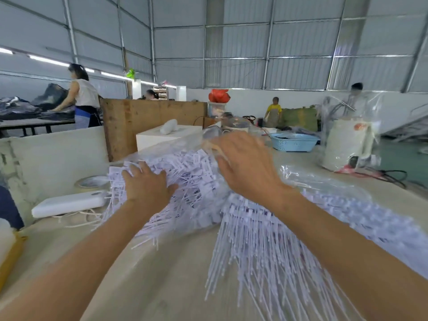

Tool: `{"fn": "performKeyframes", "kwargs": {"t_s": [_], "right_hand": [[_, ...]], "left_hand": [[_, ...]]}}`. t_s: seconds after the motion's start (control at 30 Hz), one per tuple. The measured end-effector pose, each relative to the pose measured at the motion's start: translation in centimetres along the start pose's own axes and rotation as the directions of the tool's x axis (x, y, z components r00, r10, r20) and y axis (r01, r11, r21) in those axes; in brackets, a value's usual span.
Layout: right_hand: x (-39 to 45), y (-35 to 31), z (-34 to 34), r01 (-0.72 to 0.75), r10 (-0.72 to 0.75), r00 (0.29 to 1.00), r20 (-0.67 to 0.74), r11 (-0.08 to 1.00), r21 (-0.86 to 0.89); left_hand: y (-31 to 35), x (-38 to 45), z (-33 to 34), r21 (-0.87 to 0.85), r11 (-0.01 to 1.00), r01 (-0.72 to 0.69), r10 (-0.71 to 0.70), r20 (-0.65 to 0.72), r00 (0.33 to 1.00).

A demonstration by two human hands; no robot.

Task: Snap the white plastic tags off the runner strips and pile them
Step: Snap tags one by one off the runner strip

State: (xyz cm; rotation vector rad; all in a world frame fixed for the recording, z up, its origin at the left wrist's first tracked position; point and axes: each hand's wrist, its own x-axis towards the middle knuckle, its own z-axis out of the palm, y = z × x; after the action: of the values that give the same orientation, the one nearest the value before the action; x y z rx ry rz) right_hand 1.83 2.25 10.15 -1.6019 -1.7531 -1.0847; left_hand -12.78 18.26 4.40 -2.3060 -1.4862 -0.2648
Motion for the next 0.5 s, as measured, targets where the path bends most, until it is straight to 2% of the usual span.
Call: {"fn": "performKeyframes", "kwargs": {"t_s": [0.03,0.07,0.1,0.13,0.17,0.23,0.3,0.43,0.5], "right_hand": [[-1.1,-0.8,-0.3,0.052,-0.056,0.988,0.142,0.998,0.031],[-2.1,-1.6,-0.3,0.045,-0.066,0.934,0.352,0.997,0.067],[-3.0,-2.1,-0.1,0.008,-0.049,0.832,0.553,0.997,0.075],[-3.8,-2.3,0.2,-0.007,-0.035,0.739,0.673,0.998,0.06],[-4.4,-2.4,0.3,0.007,-0.039,0.682,0.73,0.999,0.047],[-5.0,-2.6,-0.1,0.072,-0.083,0.674,0.734,0.996,0.047],[-5.2,-2.9,-0.5,0.124,-0.113,0.689,0.715,0.992,0.038],[-6.0,-4.1,-1.4,0.229,-0.16,0.728,0.666,0.973,-0.017],[-6.7,-4.4,-1.8,0.269,-0.163,0.723,0.671,0.961,-0.057]], "left_hand": [[0.9,-0.8,-0.4,0.028,1.0,-0.01,0.011,-0.044,0.999],[2.0,-1.6,-0.5,0.04,0.998,-0.047,0.051,-0.081,0.995],[3.0,-2.2,-0.4,0.039,0.993,-0.114,0.117,-0.098,0.988],[3.9,-2.5,0.1,0.026,0.979,-0.202,0.204,-0.089,0.975],[4.7,-2.5,0.7,0.002,0.955,-0.297,0.296,-0.064,0.953],[5.6,-1.9,2.1,-0.052,0.907,-0.418,0.42,0.048,0.906],[6.2,-1.2,3.8,-0.087,0.914,-0.395,0.404,0.157,0.901],[7.4,-0.7,5.7,-0.048,0.961,-0.274,0.277,0.125,0.953],[7.8,-0.5,5.5,-0.072,0.967,-0.245,0.253,0.142,0.957]]}}
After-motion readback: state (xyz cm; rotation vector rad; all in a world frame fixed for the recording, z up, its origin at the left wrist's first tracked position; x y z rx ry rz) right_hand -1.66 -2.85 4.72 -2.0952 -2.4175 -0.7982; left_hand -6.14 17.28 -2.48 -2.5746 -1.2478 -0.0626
